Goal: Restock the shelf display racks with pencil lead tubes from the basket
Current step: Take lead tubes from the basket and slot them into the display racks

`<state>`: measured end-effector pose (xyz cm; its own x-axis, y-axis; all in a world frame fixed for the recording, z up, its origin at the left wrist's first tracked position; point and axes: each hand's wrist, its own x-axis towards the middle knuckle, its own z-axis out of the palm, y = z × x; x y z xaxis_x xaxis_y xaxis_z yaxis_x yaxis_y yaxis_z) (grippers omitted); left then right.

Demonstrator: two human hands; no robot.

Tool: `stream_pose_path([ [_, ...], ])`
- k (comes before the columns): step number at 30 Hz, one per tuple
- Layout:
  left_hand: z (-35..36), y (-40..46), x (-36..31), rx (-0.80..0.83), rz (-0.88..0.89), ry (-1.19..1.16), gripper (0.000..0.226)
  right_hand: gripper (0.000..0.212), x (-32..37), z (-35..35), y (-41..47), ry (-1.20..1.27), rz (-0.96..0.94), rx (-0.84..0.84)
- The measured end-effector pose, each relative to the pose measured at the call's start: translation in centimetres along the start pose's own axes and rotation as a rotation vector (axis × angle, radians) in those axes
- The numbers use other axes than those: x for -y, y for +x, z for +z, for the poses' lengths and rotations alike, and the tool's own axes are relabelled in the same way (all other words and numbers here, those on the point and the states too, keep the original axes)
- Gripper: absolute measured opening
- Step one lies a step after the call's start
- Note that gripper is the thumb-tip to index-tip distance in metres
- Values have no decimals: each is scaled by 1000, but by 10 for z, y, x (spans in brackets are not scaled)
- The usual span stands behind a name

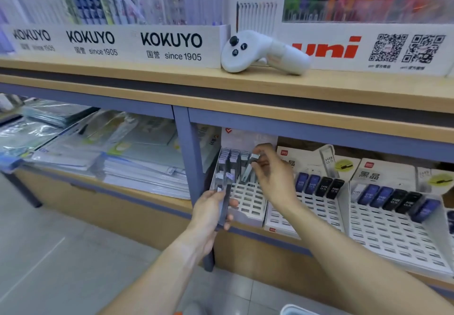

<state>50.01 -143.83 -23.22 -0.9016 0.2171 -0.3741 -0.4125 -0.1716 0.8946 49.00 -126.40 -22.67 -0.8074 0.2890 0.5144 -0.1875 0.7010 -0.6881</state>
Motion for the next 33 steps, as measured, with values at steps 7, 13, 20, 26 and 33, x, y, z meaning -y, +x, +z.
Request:
stream_pose_path([
  [7,5,0,0,38,-25,-14,20,31,-1,8,4,-77,-96,65],
  [13,5,2,1,56,5,11,14,40,-3,10,2,-126,-47,62],
  [20,4,6,1,59,-3,-48,16,46,4,5,1,-162,14,174],
  [26,4,3,1,52,15,37,25,26,29,0,-15,197,336,138],
  [33,3,-2,-5,-120,-38,66,18,31,24,-1,-14,554,506,53],
])
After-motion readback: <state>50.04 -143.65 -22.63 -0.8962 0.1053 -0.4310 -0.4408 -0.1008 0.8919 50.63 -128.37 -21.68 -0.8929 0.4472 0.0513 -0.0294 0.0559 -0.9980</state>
